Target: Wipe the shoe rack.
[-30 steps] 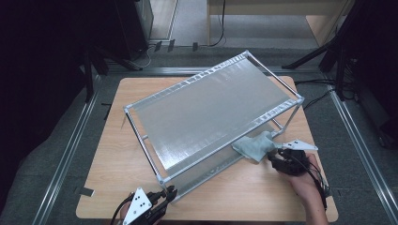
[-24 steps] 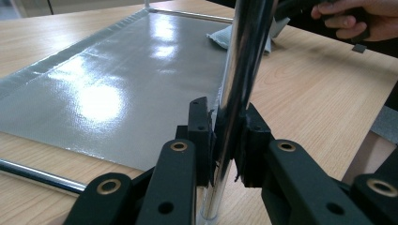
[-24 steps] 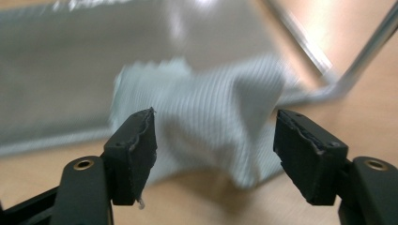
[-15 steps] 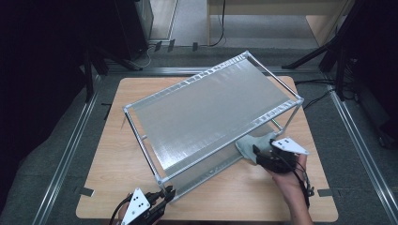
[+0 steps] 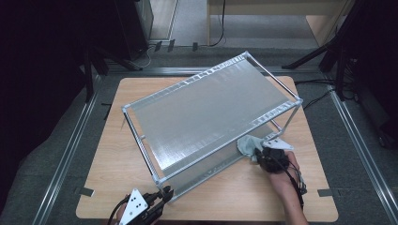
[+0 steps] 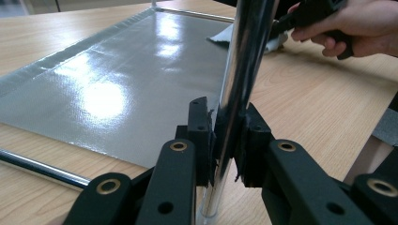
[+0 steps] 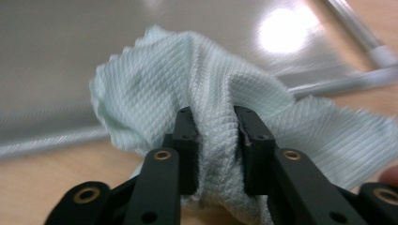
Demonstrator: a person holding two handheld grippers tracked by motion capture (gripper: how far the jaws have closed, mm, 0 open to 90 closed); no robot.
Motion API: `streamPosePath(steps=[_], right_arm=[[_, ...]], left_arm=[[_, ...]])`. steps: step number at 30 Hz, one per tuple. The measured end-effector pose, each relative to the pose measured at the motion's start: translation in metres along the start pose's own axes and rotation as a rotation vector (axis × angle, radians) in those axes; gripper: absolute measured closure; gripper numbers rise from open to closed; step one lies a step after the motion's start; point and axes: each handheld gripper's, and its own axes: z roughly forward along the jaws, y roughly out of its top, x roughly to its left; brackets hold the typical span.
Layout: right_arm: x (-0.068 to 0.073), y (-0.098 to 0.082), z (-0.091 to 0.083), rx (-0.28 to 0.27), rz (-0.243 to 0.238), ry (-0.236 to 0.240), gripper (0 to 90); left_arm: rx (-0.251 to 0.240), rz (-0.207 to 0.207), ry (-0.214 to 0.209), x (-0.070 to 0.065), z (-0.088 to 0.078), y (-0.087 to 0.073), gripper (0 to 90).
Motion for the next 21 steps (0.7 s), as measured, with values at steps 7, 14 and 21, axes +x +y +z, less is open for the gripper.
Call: streamPosePath(steps=[7,14,21], right_arm=[[-0.035,0.016,0.0,-0.14,0.126,-0.137,74.1],[-0.026,0.013,0.021,-0.078,0.107,-0.083,74.6],[0.018,0.005,0.01,-0.058,-0.005,0.026,74.7]], left_arm=[[-0.004,-0.002,0.005,-0.001,-0.004,-0.003,79.6],[-0.005,-0.005,0.017,-0.003,-0.003,-0.003,79.7],[-0.003,-0.004,0.013,-0.005,0.0,-0.002,79.8]])
